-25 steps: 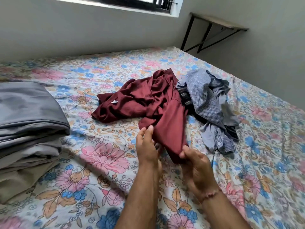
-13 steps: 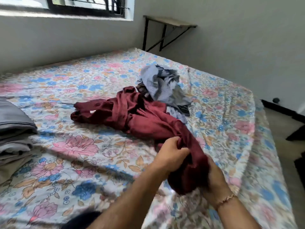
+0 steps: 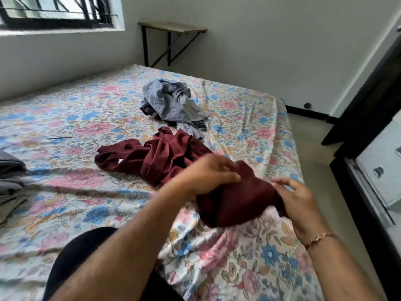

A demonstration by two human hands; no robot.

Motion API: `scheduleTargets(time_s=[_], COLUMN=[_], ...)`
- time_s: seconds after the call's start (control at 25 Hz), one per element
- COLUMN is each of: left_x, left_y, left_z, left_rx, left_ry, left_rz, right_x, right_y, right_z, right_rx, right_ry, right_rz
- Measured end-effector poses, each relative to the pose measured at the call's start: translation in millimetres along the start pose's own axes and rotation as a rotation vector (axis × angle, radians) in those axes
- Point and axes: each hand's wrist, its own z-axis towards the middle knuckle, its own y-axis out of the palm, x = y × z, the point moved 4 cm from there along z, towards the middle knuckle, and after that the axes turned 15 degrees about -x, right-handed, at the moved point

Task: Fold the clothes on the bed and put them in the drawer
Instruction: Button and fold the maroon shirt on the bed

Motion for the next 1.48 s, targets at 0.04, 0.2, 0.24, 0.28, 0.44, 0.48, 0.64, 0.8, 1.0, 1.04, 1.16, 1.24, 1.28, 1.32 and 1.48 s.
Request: scheduleTargets(time_s=[0.04, 0.2, 0.24, 0.28, 0.44, 0.48, 0.64, 0.8, 1.0, 1.04, 1.16, 1.24, 1.28, 1.32, 1.48], left_x=[-5.6, -20.0, -16.0, -8.9, -7.5, -7.8, -9.9, -12.1, -11.7, -20.0, -62.1, -61.8, -50.9, -37.8, -52.4], left_y=[-19.1, -44.5, -27.6, -2.1, 75.4, 60.3, 13.5, -6.6, -49.8, -68.4, -124.3, -135.3, -129.6, -116.4, -4.6], left_z=[-4.4, -57.3, -62.8, -63.9, -37.1, -31.8, -40.2, -64.3, -96.7, -104.8, -147.4, -169.2, -161.2, -140.8, -42.1], left_rx=[0.159, 0.835, 0.793, 0.647, 0.185, 0.283, 0.234, 0.152, 0.637, 0.762, 1.258, 1.511, 1.469, 1.273, -0.054], left_ry=[-0.031, -0.176, -0.046, 0.09, 0.052, 0.056, 0.139, 0.114, 0.083, 0.044, -0.134, -0.155, -0.039, 0.06, -0.253], left_rz=[0.028, 0.265, 0.254, 0.271, 0.877, 0.861, 0.141, -0.356, -0.628, -0.611, -0.512, -0.145, -0.026, 0.032, 0.444], right_x=[-3.3, -17.1, -20.9, -26.0, -36.6, -36.9, -29.3, -28.2, 1.4, 18.5, 43.7, 39.6, 35.7, 35.0, 41.1], right_y=[-0.2, 12.8, 15.4, 18.5, 30.1, 31.7, 40.1, 63.4, 105.8, 110.8, 112.5, 107.7, 107.8, 110.9, 131.8], right_z=[-6.9, -37.6, -37.6, -36.5, -23.1, -21.0, -19.2, -17.9, -6.3, 0.9, 14.7, 16.3, 16.0, 17.6, 12.5], right_rx=[-0.081, -0.241, -0.148, -0.072, -0.044, -0.067, -0.315, -0.445, -0.635, -0.615, -0.423, -0.356, -0.376, -0.418, -0.71], right_ry=[0.016, -0.081, -0.11, -0.126, -0.201, -0.214, -0.232, -0.316, -0.179, -0.124, -0.086, -0.129, -0.151, -0.172, -0.135], right_rz=[0.106, -0.306, -0.513, -0.613, -0.412, -0.313, 0.032, -0.043, -0.746, -1.011, -1.253, -1.039, -0.955, -0.922, -0.818])
